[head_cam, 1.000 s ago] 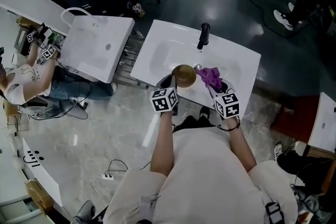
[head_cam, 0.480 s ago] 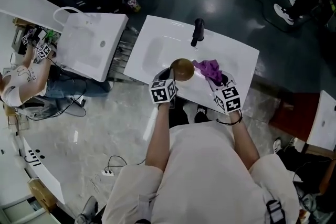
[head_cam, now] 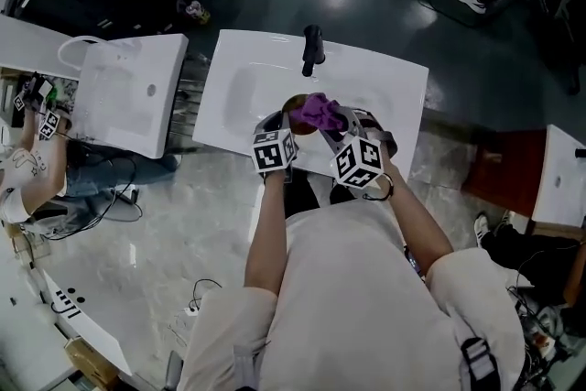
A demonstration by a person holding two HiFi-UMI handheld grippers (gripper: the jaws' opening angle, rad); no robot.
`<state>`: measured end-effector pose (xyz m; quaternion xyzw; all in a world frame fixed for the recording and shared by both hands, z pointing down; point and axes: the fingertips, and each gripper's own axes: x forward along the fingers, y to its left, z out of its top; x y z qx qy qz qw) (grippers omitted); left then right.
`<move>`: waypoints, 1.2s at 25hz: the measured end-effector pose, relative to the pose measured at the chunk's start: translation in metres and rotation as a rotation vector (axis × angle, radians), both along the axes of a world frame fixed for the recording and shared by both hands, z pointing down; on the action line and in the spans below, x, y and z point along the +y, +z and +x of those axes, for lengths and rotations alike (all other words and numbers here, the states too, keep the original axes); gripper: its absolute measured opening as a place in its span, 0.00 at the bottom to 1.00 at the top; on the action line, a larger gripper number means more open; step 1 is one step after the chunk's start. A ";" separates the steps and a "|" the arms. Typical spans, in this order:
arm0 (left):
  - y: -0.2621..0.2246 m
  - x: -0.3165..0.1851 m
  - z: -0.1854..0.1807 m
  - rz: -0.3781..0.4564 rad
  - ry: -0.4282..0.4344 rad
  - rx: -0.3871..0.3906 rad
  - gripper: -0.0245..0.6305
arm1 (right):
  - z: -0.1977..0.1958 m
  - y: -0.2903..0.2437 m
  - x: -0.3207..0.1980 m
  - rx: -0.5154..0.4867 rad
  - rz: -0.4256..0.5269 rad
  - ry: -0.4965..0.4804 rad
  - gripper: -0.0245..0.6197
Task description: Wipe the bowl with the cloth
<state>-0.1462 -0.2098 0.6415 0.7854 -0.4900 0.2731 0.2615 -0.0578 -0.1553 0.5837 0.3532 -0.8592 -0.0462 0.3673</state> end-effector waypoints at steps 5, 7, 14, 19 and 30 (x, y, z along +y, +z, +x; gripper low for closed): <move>-0.003 0.013 0.029 -0.030 0.088 0.040 0.06 | -0.026 0.040 -0.008 0.291 0.045 -0.203 0.25; -0.002 0.019 0.037 -0.037 0.116 0.035 0.06 | -0.028 0.050 -0.015 0.362 0.063 -0.243 0.25; -0.002 0.026 0.037 -0.034 0.114 0.018 0.07 | -0.026 0.068 -0.025 0.477 0.046 -0.271 0.25; -0.008 0.019 0.036 0.014 0.100 0.007 0.07 | -0.015 0.083 -0.025 0.527 0.000 -0.240 0.26; -0.015 0.009 0.027 0.032 0.074 0.018 0.07 | -0.032 0.079 0.009 0.459 -0.098 -0.279 0.25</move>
